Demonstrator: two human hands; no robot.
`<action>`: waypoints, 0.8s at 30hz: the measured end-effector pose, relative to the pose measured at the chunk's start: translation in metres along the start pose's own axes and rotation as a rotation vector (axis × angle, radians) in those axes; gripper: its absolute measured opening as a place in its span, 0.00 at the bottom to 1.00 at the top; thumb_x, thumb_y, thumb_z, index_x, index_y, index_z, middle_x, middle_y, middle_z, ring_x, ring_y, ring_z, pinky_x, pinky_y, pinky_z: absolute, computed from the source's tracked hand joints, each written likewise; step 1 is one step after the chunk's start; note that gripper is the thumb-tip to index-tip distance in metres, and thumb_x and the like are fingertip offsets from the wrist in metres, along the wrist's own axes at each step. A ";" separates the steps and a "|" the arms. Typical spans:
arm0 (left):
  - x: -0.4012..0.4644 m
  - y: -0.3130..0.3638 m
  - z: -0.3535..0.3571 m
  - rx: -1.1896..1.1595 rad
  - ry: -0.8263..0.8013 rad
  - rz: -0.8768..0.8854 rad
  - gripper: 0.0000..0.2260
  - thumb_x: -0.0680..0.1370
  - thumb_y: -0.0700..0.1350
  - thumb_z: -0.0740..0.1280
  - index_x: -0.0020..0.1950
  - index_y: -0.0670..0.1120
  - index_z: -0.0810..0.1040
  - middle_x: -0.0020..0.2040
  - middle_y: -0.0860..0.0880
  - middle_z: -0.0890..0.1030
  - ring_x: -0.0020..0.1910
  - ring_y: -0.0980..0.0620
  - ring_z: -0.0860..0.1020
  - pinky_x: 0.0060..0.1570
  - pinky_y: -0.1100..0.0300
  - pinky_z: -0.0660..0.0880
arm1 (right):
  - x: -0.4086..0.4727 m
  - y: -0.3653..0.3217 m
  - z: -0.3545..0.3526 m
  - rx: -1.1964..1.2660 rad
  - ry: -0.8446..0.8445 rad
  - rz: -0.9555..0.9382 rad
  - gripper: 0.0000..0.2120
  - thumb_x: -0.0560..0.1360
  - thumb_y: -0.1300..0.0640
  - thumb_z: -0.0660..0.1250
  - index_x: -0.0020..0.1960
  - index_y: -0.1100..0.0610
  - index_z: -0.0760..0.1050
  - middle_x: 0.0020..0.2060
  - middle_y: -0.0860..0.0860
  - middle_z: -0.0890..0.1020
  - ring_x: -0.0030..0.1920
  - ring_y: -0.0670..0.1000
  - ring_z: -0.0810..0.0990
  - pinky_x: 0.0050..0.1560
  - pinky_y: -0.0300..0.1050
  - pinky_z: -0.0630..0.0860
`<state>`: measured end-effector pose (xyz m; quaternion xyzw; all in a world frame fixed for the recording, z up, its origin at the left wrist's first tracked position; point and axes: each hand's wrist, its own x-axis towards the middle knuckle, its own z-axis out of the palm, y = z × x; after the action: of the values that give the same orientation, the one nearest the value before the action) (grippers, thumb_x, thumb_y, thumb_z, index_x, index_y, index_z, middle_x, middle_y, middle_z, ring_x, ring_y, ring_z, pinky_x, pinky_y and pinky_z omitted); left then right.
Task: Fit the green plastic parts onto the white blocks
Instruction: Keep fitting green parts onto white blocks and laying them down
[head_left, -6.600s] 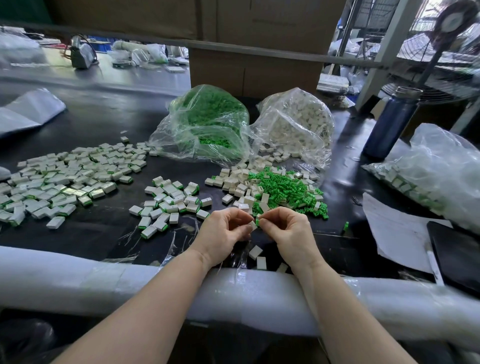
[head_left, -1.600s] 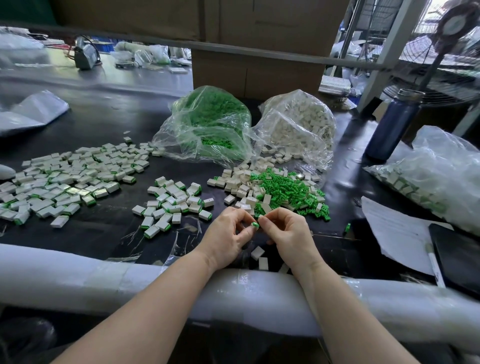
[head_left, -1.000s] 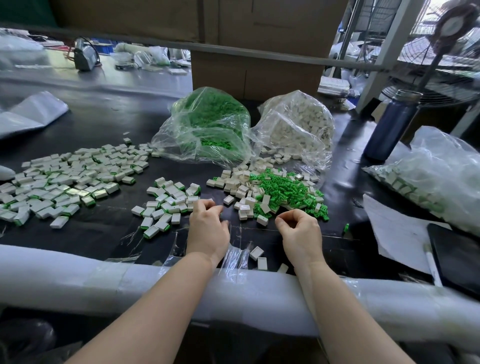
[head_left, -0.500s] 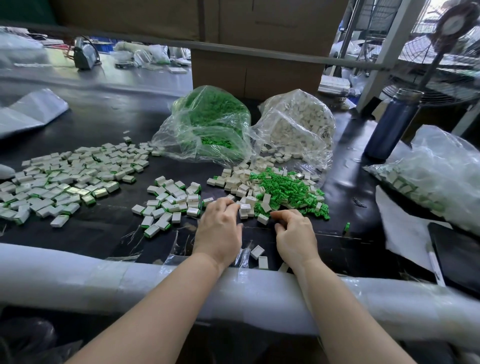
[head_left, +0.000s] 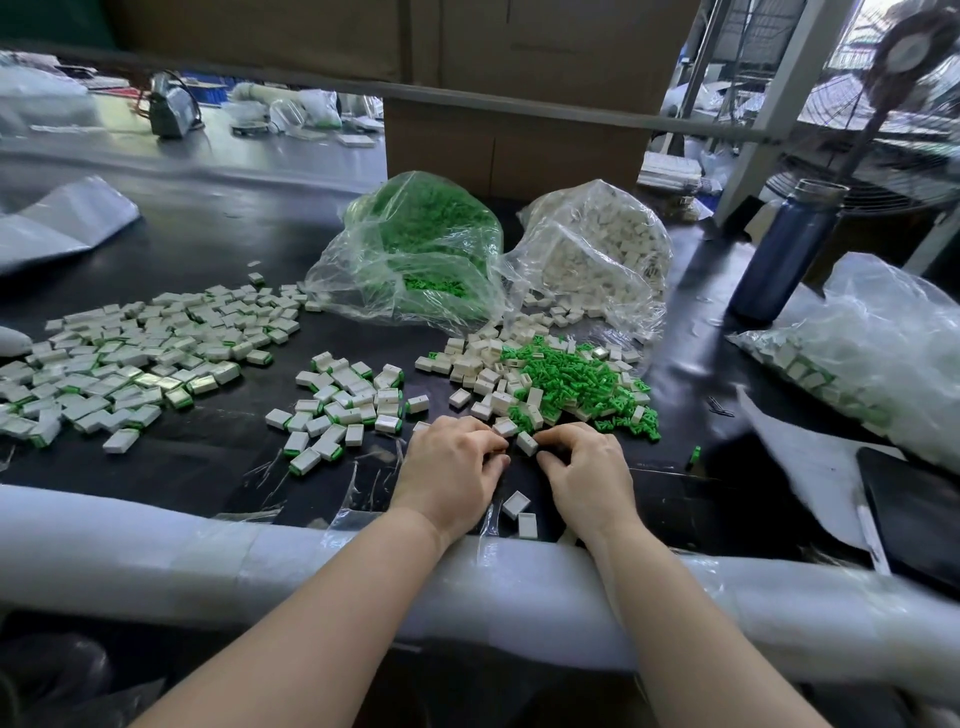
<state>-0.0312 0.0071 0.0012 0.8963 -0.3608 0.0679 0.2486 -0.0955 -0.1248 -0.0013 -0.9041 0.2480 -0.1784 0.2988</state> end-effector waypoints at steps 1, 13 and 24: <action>0.000 0.000 -0.001 -0.010 0.003 -0.002 0.12 0.78 0.51 0.62 0.60 0.52 0.78 0.60 0.55 0.77 0.60 0.53 0.69 0.64 0.58 0.61 | 0.000 0.000 -0.001 0.011 0.005 0.002 0.08 0.75 0.58 0.66 0.52 0.52 0.81 0.53 0.47 0.80 0.57 0.51 0.70 0.59 0.43 0.66; 0.001 0.000 -0.001 -0.053 -0.003 -0.071 0.12 0.78 0.50 0.63 0.61 0.51 0.77 0.56 0.51 0.76 0.56 0.51 0.70 0.59 0.60 0.64 | 0.000 -0.004 0.001 -0.078 -0.015 0.014 0.14 0.78 0.56 0.63 0.63 0.51 0.76 0.59 0.48 0.75 0.60 0.53 0.68 0.59 0.45 0.65; -0.002 0.002 -0.004 -0.225 0.006 -0.111 0.07 0.74 0.43 0.69 0.50 0.50 0.76 0.44 0.55 0.76 0.50 0.52 0.73 0.52 0.62 0.69 | -0.001 -0.005 -0.001 0.018 0.029 0.044 0.03 0.73 0.59 0.69 0.45 0.52 0.75 0.47 0.49 0.78 0.53 0.52 0.73 0.49 0.42 0.67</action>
<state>-0.0336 0.0093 0.0046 0.8812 -0.3153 0.0158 0.3520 -0.0953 -0.1205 0.0026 -0.8931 0.2706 -0.1870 0.3069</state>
